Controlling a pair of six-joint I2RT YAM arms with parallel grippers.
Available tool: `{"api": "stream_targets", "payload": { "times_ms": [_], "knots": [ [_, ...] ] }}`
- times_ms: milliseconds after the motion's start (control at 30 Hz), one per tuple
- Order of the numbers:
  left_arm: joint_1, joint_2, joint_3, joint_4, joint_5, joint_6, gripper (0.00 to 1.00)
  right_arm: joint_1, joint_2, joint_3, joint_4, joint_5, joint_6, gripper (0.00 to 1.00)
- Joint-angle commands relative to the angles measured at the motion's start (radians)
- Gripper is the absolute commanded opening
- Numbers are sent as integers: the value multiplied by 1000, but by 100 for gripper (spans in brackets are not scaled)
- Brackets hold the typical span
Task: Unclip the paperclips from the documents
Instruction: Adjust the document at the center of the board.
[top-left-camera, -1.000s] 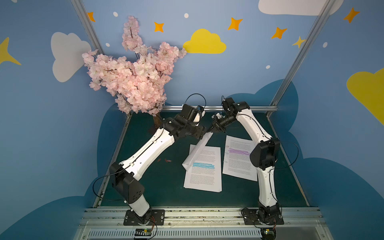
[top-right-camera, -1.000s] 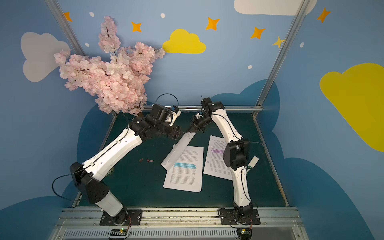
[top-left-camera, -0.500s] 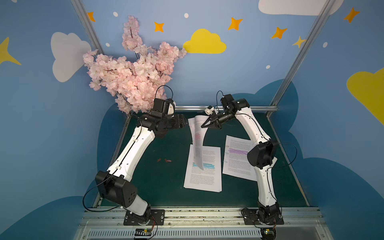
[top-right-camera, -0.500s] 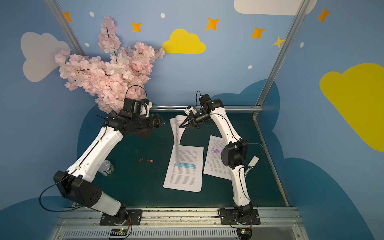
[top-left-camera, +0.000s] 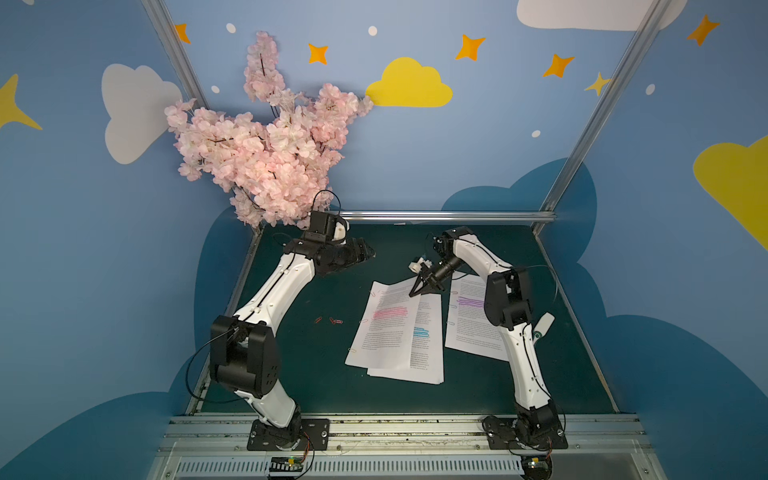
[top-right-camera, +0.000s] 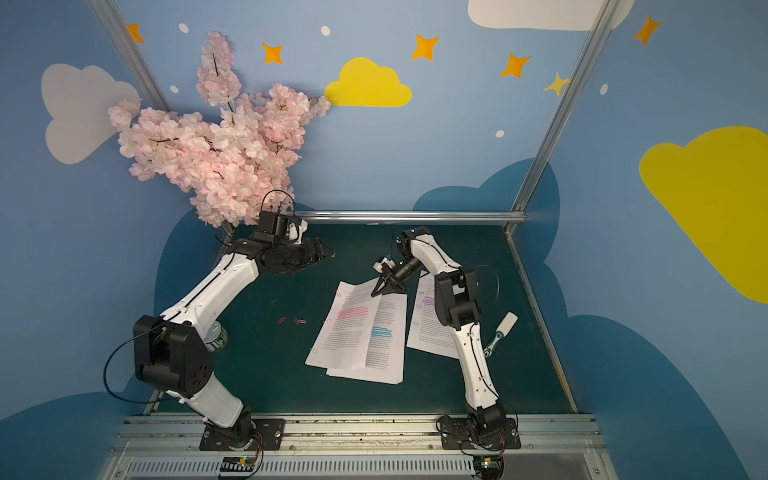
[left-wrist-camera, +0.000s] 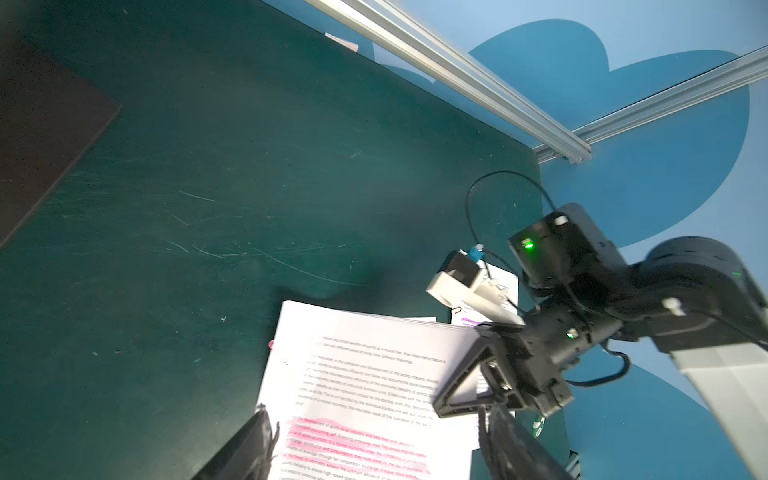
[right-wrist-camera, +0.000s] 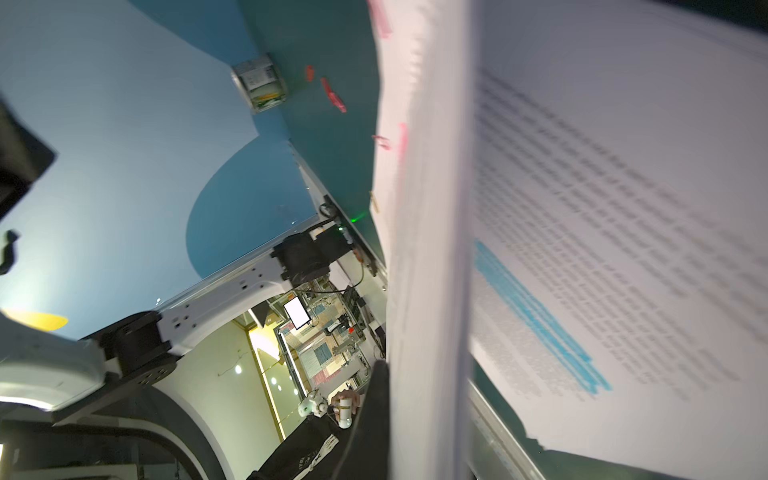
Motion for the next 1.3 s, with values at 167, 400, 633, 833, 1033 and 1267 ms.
{"api": "stream_targets", "payload": {
  "times_ms": [167,400,633,833,1033,1267],
  "knots": [
    [-12,72,-32,-9,45,105,82,-54,-49,-66,-27,153,-80,0],
    [-55,184,-56,-45,91,232,81,-46,-52,-120,4,161,-92,0],
    [-113,290,-40,-55,109,288,80,-44,-46,-118,13,172,-87,0],
    [-132,336,-25,-91,30,340,77,-44,-46,-118,15,175,-87,0],
    [-137,364,-25,-90,32,377,65,-43,-41,-120,18,169,-87,0],
    [-145,378,-37,-49,69,356,9,-40,-35,-125,24,162,-89,0]
  ]
}}
